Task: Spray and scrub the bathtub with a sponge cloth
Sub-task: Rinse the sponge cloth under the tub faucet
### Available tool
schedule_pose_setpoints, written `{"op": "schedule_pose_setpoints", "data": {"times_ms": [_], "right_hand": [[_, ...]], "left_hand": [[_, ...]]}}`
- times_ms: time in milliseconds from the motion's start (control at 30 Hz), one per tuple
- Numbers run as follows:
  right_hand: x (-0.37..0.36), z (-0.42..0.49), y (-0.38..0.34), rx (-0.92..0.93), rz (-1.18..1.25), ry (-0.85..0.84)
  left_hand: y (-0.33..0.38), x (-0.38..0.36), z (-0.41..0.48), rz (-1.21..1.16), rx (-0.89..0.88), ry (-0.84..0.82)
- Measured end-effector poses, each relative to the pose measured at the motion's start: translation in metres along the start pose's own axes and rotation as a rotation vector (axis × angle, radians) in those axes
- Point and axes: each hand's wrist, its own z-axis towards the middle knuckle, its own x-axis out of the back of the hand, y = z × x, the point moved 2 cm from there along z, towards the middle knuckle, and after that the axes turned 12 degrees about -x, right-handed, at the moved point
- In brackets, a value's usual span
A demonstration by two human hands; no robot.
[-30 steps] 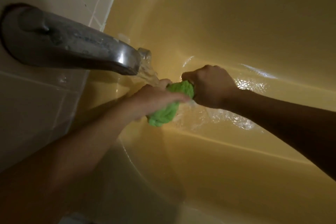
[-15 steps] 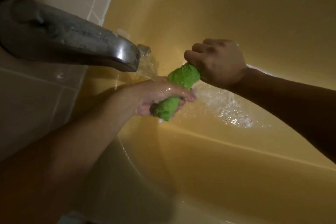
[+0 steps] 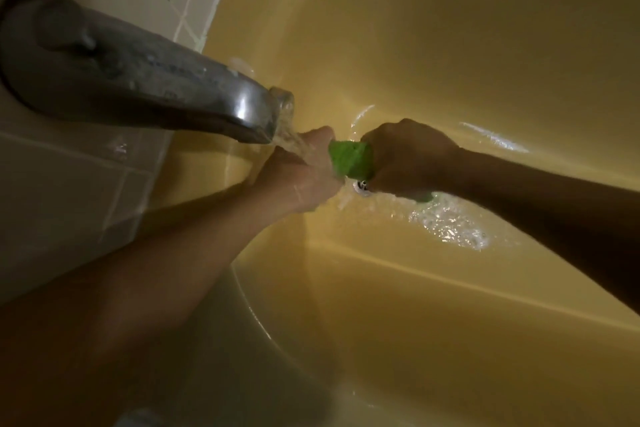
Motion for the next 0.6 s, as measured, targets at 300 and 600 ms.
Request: {"op": "schedule_pose_setpoints", "data": {"times_ms": [300,600], "right_hand": [[-0.015,0.007,-0.001,0.551,-0.117,0.969],[0.010,0.009,-0.007,0.711,-0.108,1.081]], "left_hand": [[0.018,0.017,-0.029,-1.375,0.277,-0.385],[0.016,0.003,-0.031,-2.096,0.205,-0.767]]}}
